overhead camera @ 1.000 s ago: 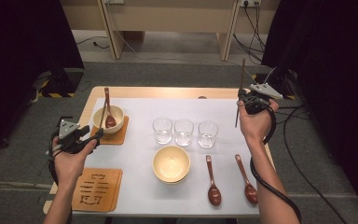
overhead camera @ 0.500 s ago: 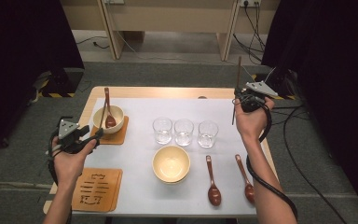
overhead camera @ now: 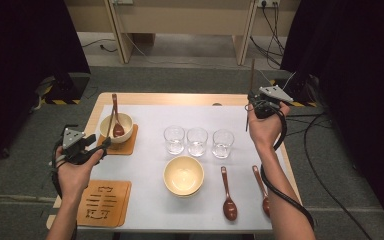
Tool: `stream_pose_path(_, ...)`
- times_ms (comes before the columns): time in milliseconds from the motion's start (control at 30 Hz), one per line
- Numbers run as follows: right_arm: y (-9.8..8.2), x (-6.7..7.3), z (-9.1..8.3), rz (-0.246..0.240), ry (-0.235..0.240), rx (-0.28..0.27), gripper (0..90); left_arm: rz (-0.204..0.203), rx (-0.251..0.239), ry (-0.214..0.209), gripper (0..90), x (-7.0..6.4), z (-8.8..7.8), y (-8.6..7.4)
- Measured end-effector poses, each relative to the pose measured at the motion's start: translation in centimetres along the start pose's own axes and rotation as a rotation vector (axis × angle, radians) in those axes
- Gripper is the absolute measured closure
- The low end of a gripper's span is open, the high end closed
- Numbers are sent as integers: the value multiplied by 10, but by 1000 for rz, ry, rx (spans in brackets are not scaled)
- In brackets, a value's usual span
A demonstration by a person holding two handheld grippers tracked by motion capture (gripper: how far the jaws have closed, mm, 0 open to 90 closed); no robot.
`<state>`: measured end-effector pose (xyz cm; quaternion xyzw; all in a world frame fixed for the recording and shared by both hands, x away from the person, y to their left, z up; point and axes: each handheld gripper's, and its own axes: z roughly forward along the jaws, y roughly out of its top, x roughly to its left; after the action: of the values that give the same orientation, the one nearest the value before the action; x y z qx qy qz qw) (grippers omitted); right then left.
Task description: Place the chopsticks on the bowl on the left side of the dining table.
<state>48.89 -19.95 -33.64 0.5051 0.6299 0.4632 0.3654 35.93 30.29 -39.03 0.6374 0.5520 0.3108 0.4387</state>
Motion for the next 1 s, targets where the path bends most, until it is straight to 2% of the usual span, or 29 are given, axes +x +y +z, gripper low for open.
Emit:
stream_pose_path(267, 1, 6, 5, -13, 3, -6, 855, 0, -3, 1, 420, 0, 0, 0)
stream_pose_path(1000, 6, 22, 19, -10, 19, -36, 855, 1, 1, -2, 421, 0, 1, 0)
